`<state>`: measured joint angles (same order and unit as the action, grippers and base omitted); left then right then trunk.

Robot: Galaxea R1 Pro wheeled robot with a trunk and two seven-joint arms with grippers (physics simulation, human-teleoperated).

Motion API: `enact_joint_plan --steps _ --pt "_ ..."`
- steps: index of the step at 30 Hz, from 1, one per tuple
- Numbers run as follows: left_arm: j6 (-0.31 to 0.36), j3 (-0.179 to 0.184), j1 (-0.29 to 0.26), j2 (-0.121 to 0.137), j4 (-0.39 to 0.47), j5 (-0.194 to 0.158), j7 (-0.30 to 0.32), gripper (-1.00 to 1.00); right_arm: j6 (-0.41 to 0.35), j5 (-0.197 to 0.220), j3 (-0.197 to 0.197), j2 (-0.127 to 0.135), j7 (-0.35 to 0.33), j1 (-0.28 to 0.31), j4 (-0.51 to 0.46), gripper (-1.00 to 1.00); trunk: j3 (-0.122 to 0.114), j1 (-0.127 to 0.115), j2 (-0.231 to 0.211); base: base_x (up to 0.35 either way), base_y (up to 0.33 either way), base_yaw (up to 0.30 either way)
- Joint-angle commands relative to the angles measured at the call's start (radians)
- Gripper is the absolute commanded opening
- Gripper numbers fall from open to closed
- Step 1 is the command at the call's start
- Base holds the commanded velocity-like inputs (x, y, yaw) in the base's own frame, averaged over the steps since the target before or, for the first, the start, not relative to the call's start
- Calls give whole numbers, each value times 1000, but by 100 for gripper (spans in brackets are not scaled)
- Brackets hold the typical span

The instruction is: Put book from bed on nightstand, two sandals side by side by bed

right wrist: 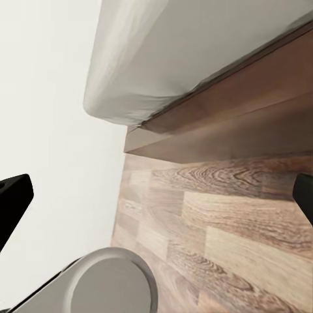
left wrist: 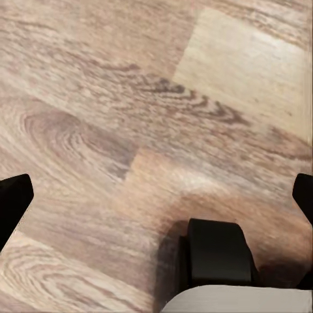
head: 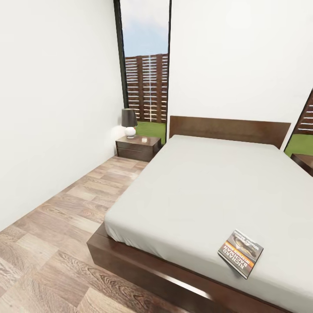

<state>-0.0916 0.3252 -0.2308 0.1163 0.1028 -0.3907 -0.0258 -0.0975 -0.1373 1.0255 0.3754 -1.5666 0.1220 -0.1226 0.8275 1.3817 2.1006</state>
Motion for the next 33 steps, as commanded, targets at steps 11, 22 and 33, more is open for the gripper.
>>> enact_joint_plan --steps 11,22,33 --pt "115 13 -122 -5 6 -7 -7 100 43 -10 8 -2 -4 1 0 100 1 0 0 0 0 0" --pt "212 13 -206 0 25 -9 -1 100 55 -11 8 -4 -4 1 1 100 1 0 0 0 0 0" --pt "178 6 -220 4 27 -13 48 100 81 -11 8 -8 -4 1 4 100 1 0 0 0 0 0"
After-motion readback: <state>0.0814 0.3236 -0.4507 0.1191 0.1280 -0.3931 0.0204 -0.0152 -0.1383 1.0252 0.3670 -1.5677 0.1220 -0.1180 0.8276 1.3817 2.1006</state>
